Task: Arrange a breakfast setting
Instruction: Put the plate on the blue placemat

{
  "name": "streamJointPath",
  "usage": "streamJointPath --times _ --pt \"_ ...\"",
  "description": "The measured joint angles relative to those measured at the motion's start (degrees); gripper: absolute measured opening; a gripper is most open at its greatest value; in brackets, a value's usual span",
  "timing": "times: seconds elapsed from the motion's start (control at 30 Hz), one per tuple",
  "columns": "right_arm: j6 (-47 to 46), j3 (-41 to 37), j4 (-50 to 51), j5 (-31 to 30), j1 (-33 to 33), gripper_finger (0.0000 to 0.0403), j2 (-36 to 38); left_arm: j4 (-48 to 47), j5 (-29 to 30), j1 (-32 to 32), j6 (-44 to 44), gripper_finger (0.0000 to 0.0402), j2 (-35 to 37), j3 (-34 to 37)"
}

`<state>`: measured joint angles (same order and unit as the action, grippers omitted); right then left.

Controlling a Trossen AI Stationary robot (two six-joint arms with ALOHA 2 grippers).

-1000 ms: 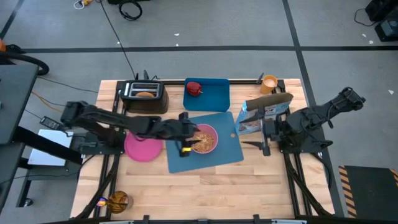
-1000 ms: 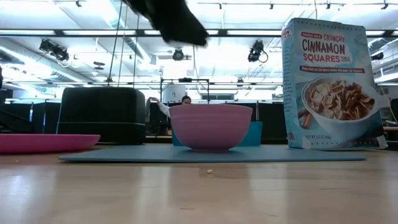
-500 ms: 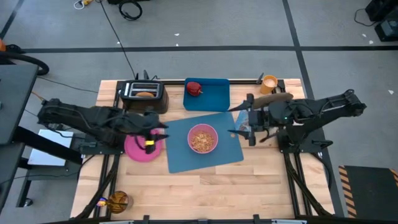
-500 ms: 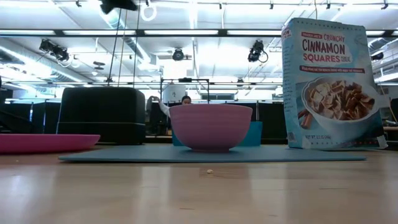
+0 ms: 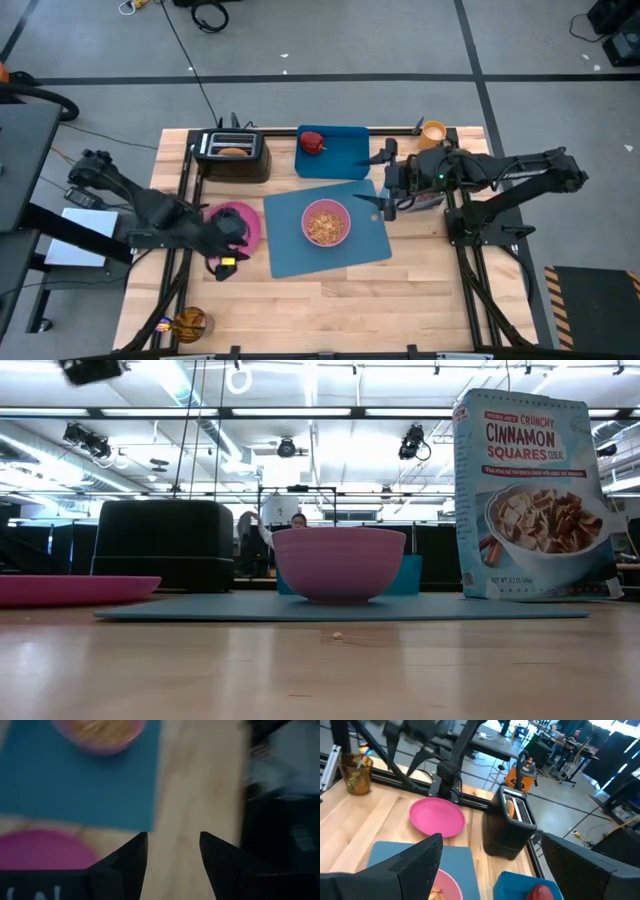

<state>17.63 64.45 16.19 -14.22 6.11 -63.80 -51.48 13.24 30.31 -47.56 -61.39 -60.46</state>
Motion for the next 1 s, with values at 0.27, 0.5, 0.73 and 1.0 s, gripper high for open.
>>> streamJointPath --times 0.27,0.5,0.73,1.0 --pt "-0.9 0.0 6.8 0.9 0.5 0.0348 -1.5 1.9 4.2 -0.3 -1.1 0.0187 -10.0 7.1" --pt "-5.1 0.0 14.7 2.4 1.3 0.0348 -7.7 15.3 5.2 -2.9 -2.7 0.0187 -11.4 18.7" --pt "-4.0 0.0 14.4 2.2 2.1 0.0348 -13.1 20.6 8.2 -2.9 -3.9 0.0187 -11.4 26.5" --pt "-4.0 0.0 14.0 2.1 2.0 0.0348 -13.9 23.9 8.6 -2.5 1.8 0.0169 -16.7 29.5"
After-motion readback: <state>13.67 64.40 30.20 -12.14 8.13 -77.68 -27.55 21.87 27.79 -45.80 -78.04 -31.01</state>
